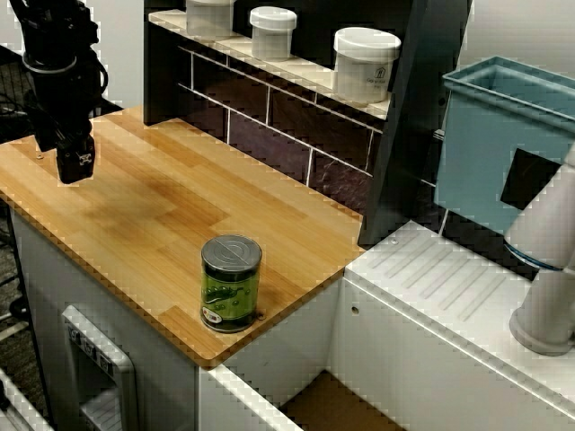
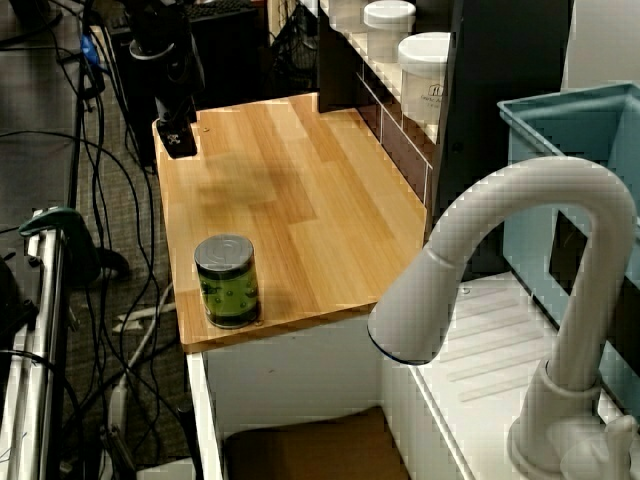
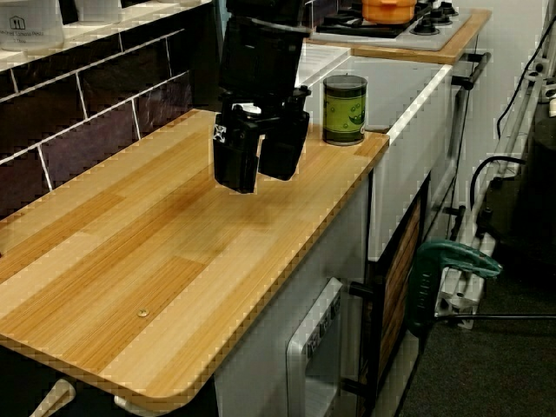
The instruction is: Push into sink
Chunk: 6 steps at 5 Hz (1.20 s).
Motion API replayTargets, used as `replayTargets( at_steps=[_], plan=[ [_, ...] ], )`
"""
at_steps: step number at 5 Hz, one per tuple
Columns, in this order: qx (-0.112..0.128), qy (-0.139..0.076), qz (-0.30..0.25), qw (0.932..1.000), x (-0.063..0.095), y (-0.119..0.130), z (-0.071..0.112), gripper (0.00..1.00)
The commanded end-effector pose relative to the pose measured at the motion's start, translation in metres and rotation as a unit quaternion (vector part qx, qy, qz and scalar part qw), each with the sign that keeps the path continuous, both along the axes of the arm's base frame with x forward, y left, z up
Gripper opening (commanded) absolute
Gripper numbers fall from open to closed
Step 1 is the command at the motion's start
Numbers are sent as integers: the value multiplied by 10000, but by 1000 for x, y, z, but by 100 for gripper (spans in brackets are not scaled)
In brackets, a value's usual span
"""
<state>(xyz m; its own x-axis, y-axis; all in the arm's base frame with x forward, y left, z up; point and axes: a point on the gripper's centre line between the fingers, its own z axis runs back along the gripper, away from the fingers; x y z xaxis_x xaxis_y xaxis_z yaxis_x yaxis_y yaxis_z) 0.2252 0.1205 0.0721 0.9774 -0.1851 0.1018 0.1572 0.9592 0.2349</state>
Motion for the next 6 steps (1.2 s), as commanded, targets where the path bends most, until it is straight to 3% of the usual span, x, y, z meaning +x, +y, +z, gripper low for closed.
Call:
replayTargets(
  at_steps=[1, 3, 6],
  plan=[
    [-205, -258, -119, 9994, 8, -4, 0, 100],
    [-138, -210, -392, 9989, 14, -25, -20, 100],
    [-83, -414, -839, 9956, 1, -80, -13, 100]
  ],
)
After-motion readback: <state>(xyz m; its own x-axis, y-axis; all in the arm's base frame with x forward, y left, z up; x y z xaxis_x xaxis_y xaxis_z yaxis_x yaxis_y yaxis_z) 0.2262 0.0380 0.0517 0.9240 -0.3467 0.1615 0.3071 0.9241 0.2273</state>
